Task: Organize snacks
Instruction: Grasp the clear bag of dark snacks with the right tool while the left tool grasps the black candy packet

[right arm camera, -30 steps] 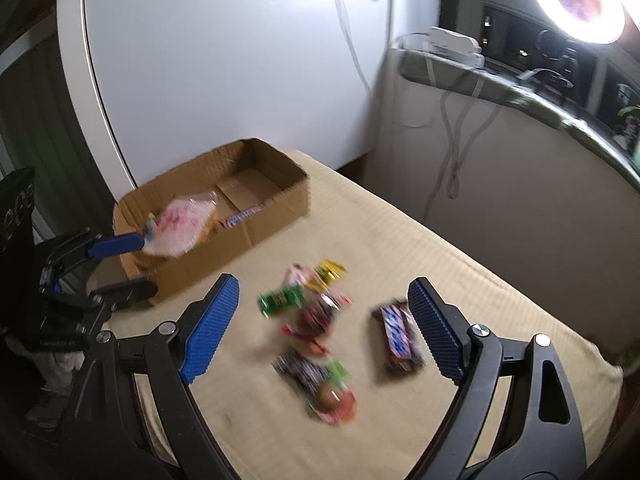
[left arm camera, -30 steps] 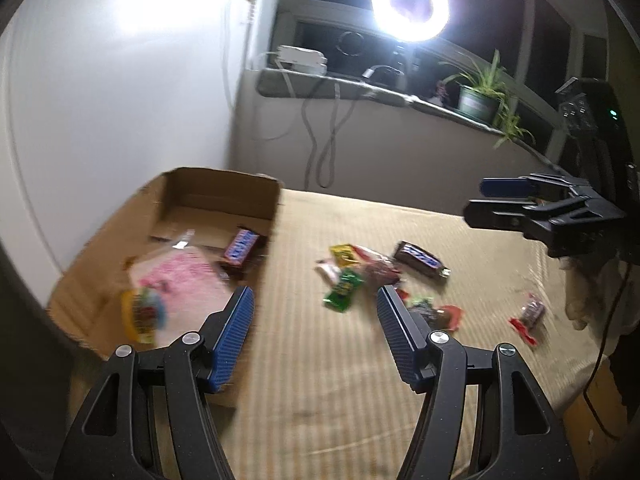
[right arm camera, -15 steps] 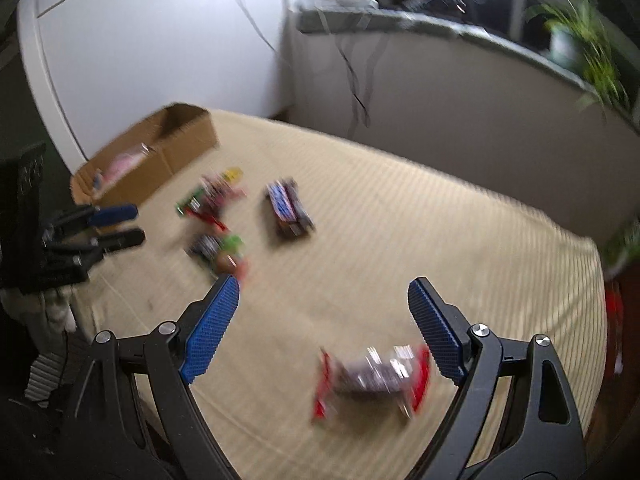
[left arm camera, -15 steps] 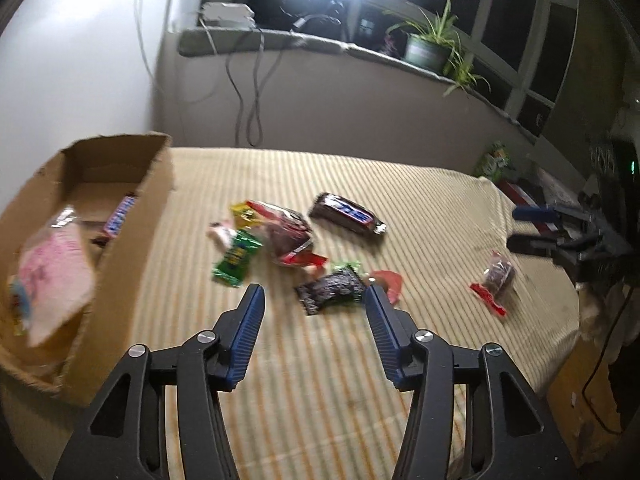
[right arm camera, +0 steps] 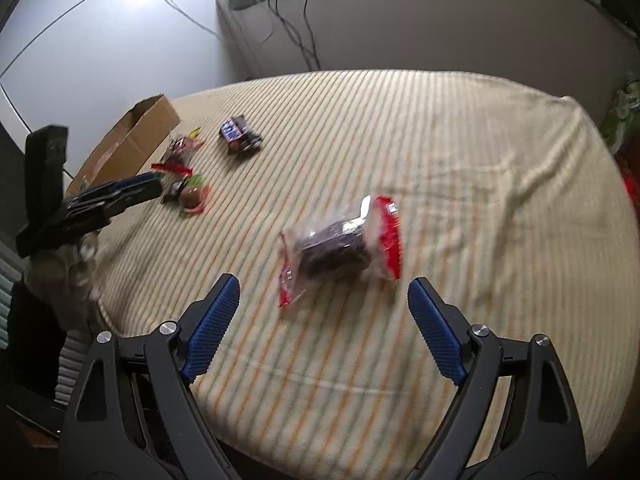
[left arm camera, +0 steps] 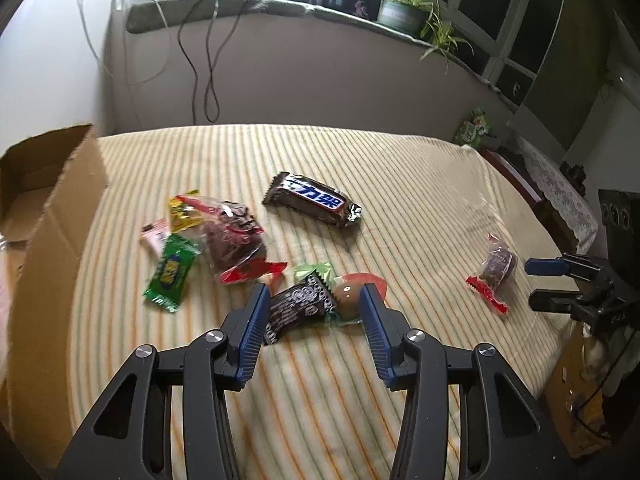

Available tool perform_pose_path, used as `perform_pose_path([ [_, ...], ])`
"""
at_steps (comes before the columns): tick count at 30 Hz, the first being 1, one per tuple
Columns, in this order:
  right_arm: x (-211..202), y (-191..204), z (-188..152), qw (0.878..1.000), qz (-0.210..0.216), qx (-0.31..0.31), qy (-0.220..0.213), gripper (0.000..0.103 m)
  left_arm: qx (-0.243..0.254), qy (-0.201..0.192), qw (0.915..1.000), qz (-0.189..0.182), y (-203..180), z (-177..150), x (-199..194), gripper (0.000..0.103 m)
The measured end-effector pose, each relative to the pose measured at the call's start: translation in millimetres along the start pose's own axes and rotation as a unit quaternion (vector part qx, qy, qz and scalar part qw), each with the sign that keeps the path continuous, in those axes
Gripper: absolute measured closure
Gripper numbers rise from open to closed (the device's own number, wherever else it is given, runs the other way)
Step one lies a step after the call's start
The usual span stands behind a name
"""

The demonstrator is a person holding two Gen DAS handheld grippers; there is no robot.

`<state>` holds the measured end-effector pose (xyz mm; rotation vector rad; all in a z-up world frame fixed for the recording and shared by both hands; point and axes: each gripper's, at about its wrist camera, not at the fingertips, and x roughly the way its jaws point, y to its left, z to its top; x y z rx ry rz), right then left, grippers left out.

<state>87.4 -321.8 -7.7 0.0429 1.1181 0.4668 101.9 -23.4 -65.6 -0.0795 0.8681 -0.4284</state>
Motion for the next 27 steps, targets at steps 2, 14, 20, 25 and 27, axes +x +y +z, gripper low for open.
perform_pose_path([
  [2,7.3,1.6,2.0,1.0,0.004,0.0,0.006,0.018,0.002,0.007,1.0,0.0,0.4,2.8,6.6,0.058],
  [14,39.5,9.8,23.7,1.0,0.013,-0.014,0.021,0.021,0.01,0.034,0.9994,-0.003,10.0,5.4,16.1,0.058],
  [20,55.3,28.4,30.9,0.998,-0.017,-0.052,0.024,0.021,0.045,0.047,0.9978,0.007,-4.7,-7.0,13.7,0.063],
  [25,58.4,38.9,25.7,0.995,-0.056,-0.082,0.025,0.027,0.063,0.041,0.997,0.015,-10.0,-5.9,11.9,0.066],
  [27,56.9,38.3,24.1,0.994,-0.062,-0.083,0.025,0.027,0.072,0.043,0.9963,0.02,-10.4,-5.7,14.8,0.066],
])
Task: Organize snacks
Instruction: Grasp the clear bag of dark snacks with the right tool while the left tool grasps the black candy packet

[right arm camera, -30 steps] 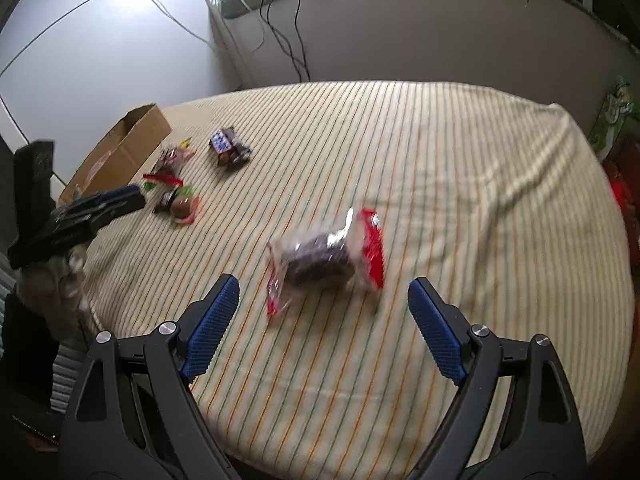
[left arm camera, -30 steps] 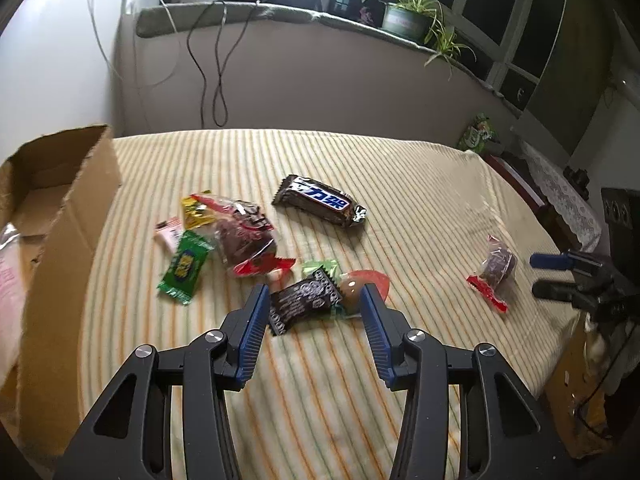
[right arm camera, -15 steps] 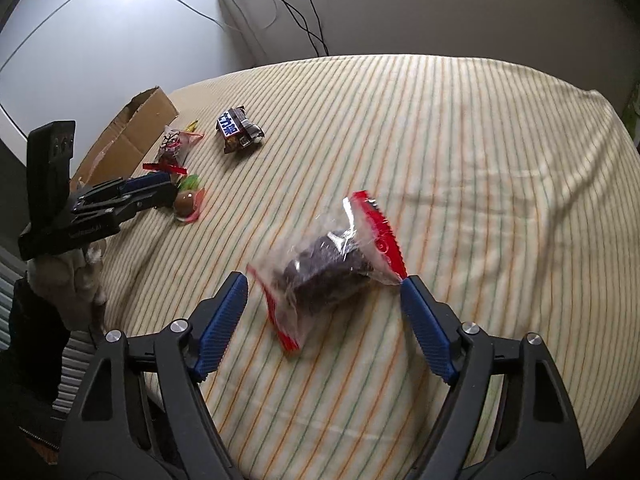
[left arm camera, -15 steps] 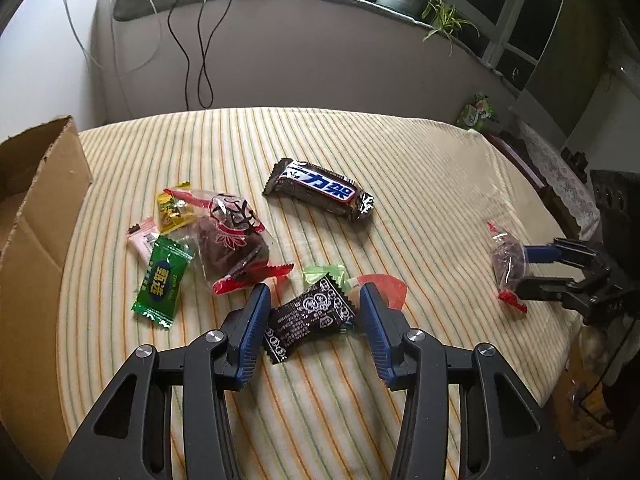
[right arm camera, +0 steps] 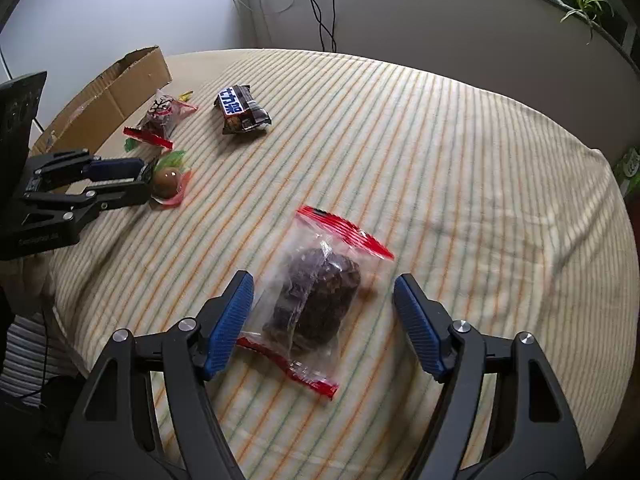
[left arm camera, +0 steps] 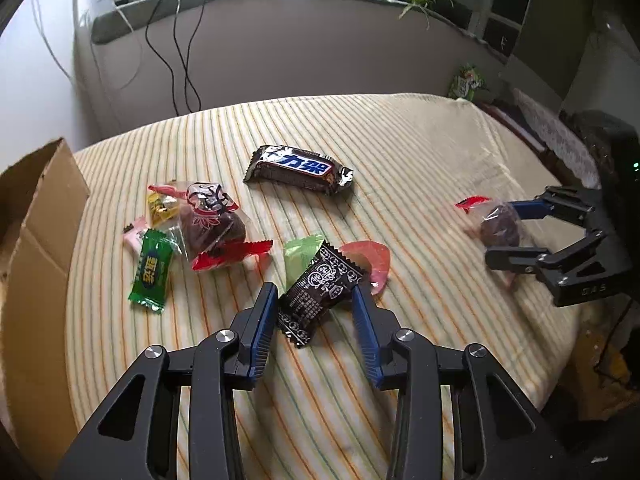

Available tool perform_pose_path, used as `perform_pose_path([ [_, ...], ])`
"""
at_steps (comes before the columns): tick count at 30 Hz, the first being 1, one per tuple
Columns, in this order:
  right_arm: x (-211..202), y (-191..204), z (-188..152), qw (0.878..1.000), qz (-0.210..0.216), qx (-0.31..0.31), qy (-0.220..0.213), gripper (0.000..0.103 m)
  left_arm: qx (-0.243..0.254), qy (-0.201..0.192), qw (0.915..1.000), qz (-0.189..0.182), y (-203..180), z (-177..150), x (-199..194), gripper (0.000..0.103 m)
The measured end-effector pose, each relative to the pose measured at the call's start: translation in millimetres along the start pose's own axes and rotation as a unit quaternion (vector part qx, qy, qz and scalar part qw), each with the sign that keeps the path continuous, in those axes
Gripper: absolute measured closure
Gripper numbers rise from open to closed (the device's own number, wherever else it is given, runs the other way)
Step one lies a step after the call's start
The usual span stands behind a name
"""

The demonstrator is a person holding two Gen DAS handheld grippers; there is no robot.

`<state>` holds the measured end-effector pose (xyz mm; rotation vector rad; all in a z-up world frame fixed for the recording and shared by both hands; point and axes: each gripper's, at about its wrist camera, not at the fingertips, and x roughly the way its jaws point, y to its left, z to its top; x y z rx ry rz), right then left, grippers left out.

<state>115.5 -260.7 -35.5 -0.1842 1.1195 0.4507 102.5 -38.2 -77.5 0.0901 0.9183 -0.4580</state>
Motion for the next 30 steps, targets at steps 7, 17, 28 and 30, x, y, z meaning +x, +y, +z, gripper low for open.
perform_pose_path([
  [7,-6.0,-6.9,-7.3,1.0,-0.011,-0.002,0.004,0.033,0.009,0.005,0.9999,-0.005,-9.4,9.6,11.7,0.066],
  [17,-6.0,-8.1,-2.7,1.0,-0.015,-0.002,-0.004,0.055,-0.027,-0.013,0.9995,-0.001,0.5,-1.5,1.8,0.086],
  [28,-21.9,-8.1,4.1,0.999,0.007,0.017,-0.031,0.057,-0.066,-0.059,0.996,-0.014,17.3,-2.1,-32.3,0.086],
  [30,-25.5,-4.8,8.3,0.999,0.011,0.014,-0.038,0.057,-0.069,-0.067,0.9953,-0.012,21.8,-1.4,-40.1,0.086],
])
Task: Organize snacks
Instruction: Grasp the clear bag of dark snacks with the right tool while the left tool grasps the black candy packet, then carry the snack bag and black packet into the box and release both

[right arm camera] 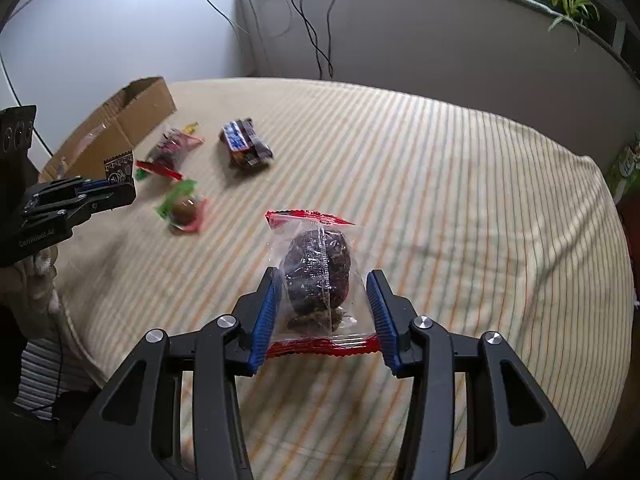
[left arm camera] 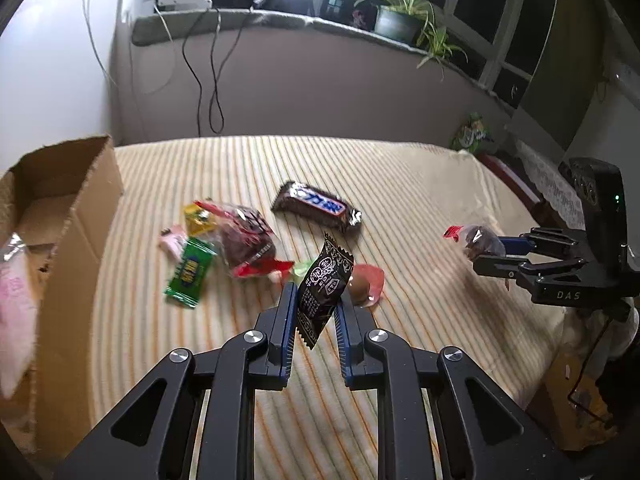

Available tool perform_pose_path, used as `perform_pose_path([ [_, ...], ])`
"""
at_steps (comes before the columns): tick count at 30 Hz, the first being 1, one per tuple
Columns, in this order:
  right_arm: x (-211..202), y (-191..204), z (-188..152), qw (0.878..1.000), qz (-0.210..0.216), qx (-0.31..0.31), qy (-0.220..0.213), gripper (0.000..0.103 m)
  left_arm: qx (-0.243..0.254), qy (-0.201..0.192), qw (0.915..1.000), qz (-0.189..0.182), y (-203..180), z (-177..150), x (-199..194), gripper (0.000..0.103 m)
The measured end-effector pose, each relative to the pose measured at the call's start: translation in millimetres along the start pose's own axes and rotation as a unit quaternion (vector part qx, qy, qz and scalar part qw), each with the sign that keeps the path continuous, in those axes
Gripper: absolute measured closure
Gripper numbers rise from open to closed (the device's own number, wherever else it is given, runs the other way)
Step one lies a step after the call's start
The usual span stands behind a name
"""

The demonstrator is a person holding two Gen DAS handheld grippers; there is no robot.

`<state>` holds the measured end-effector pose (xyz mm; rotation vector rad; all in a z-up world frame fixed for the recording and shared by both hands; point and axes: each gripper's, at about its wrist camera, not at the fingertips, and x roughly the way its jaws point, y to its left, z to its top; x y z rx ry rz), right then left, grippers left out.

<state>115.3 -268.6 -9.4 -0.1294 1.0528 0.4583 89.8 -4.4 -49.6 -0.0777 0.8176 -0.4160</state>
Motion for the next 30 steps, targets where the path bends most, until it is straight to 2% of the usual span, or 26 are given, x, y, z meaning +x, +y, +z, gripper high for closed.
perform_pose_path([
  [7,-6.1,22.1,23.4,0.999,0.017,-0.021,-0.022,0.057,-0.012,-0.03,0.9993,0.017,12.9,4.4,-23.4,0.086],
  [17,-1.3,75.4,73.0,0.995,0.046,-0.071,-0.05,0.057,-0.044,-0.064,0.995,0.063,57.9,3.8,-61.2,0.086],
  [30,16.1,166.8,146.7,0.981,0.109,-0.145,-0.075,0.057,-0.089,-0.094,0.9798,0.152,118.2,-6.4,-99.9,0.086],
])
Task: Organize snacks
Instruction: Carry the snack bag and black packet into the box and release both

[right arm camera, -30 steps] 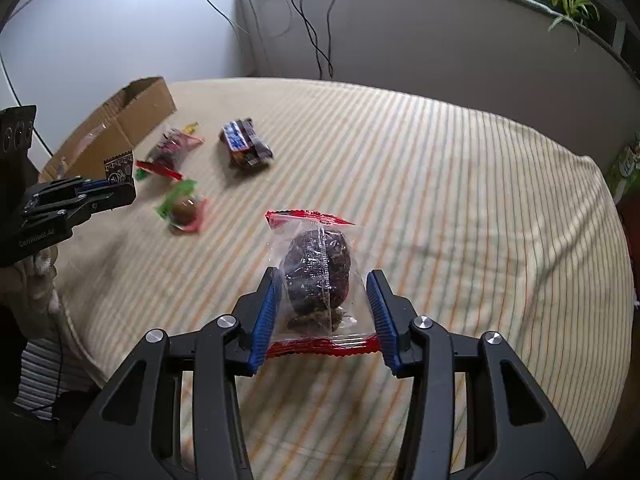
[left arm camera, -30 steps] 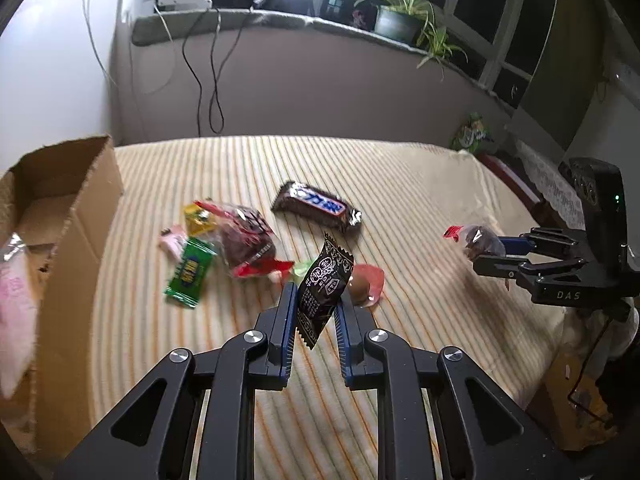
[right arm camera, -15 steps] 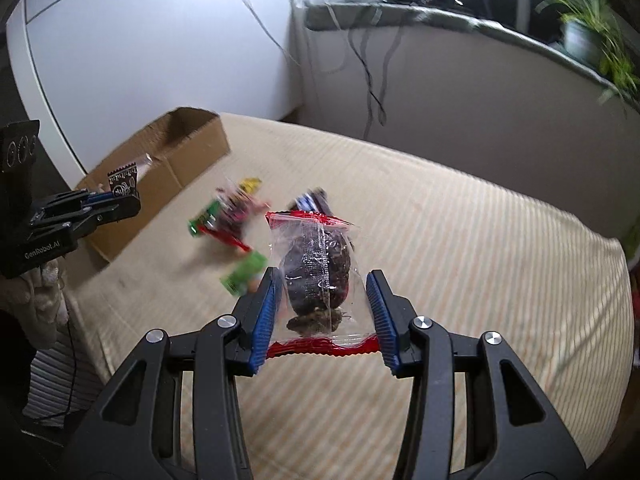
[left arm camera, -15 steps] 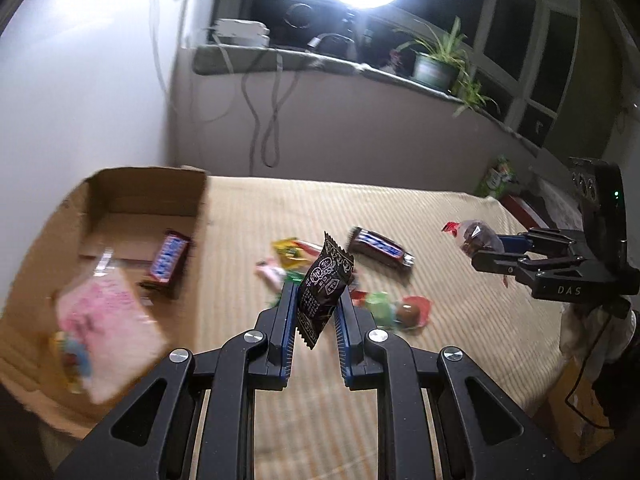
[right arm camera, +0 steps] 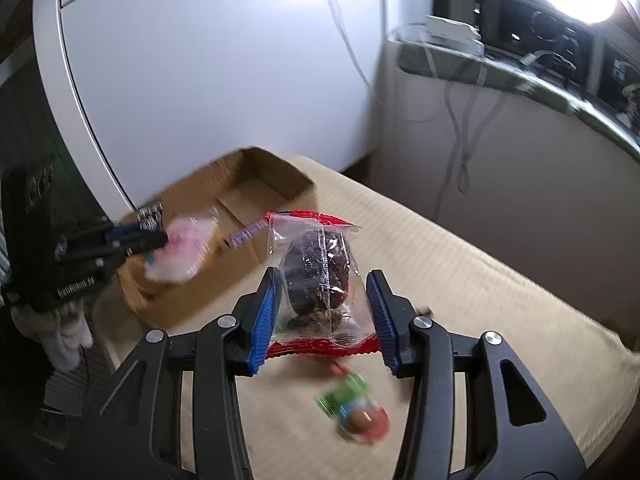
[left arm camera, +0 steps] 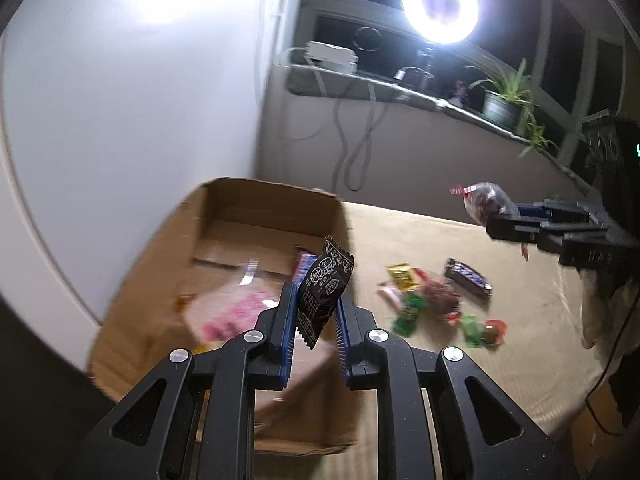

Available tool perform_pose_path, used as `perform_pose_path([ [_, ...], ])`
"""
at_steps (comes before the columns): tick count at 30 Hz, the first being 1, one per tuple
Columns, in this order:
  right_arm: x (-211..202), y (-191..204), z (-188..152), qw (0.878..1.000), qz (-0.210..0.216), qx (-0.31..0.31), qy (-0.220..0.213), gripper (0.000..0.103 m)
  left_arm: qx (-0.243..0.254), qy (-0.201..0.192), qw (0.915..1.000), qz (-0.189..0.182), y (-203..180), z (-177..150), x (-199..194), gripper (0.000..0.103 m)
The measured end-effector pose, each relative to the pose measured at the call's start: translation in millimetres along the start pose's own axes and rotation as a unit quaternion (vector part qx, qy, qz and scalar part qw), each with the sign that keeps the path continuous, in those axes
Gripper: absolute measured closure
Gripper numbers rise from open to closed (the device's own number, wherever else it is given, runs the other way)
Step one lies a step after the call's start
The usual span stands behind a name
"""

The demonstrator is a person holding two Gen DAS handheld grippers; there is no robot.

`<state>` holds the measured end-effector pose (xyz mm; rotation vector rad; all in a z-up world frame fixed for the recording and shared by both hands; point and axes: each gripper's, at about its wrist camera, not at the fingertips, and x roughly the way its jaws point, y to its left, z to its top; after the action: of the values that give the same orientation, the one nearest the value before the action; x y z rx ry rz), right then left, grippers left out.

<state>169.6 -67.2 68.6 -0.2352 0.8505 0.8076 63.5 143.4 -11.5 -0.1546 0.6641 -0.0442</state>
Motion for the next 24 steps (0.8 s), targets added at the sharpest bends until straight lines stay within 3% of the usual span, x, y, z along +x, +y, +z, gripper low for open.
perform_pose_path([
  [11,69.5,40.8,49.0,0.998,0.047,-0.031,0.008,0.057,0.009,-0.02,0.995,0.097,28.9,-2.2,-11.5,0.087],
  [24,138.9,58.7,65.4,0.996,0.073,-0.037,0.047,0.057,0.017,-0.01,0.9924,0.122,38.0,-6.2,-1.4,0.086],
])
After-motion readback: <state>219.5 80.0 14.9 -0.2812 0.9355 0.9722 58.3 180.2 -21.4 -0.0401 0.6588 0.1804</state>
